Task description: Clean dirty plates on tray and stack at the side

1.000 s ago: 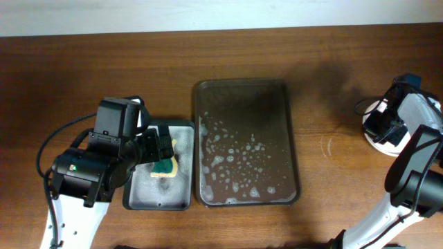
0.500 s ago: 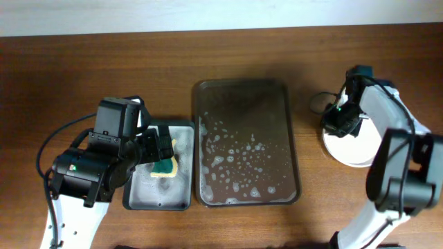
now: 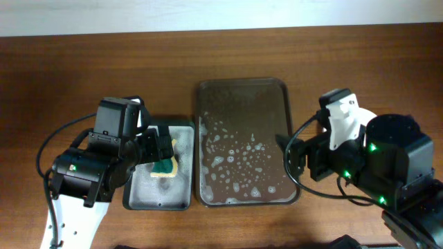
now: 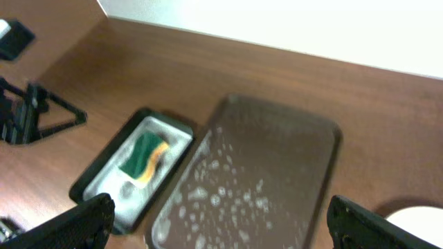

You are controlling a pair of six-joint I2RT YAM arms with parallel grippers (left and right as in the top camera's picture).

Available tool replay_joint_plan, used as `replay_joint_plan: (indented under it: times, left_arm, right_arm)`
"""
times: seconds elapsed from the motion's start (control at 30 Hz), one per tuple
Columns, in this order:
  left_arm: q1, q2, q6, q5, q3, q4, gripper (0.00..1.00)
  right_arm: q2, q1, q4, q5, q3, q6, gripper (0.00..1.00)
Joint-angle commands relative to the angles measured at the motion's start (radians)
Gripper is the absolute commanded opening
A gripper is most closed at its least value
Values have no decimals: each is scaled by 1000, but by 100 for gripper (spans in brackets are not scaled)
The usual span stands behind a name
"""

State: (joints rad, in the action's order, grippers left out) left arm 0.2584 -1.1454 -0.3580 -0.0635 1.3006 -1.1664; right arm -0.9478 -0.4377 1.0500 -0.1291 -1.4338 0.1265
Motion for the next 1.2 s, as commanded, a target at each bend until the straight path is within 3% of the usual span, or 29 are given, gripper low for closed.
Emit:
replay_joint_plan:
  times: [0.0, 0.1, 0.17, 0.3, 0.47, 0.57, 0.73, 1.17]
  left_arm:
    - [-6, 5, 15, -12, 9, -2, 100]
    - [-6, 5, 15, -12, 9, -2, 100]
    - [-6, 5, 15, -12, 9, -2, 100]
    - [-6, 5, 15, -12, 9, -2, 100]
    - [-6, 5, 15, -12, 9, -2, 100]
    - [-6, 5, 15, -12, 9, -2, 100]
    - [-6, 5, 15, -12, 9, -2, 100]
    - [-6, 12, 15, -12, 9, -1, 100]
  right_arm:
    - [35, -6, 29, 124, 8, -19, 99]
    - [108, 3, 24, 328, 19, -19, 99]
    - [174, 67, -37, 351, 86, -21, 99]
    - [443, 256, -385, 350, 539, -26, 99]
    - [819, 272, -660, 339, 1068, -26, 99]
    - [941, 272, -775, 328, 1254, -14, 99]
    - [945, 275, -996, 324, 1429, -14, 99]
    - [944, 275, -990, 324, 1428, -14, 99]
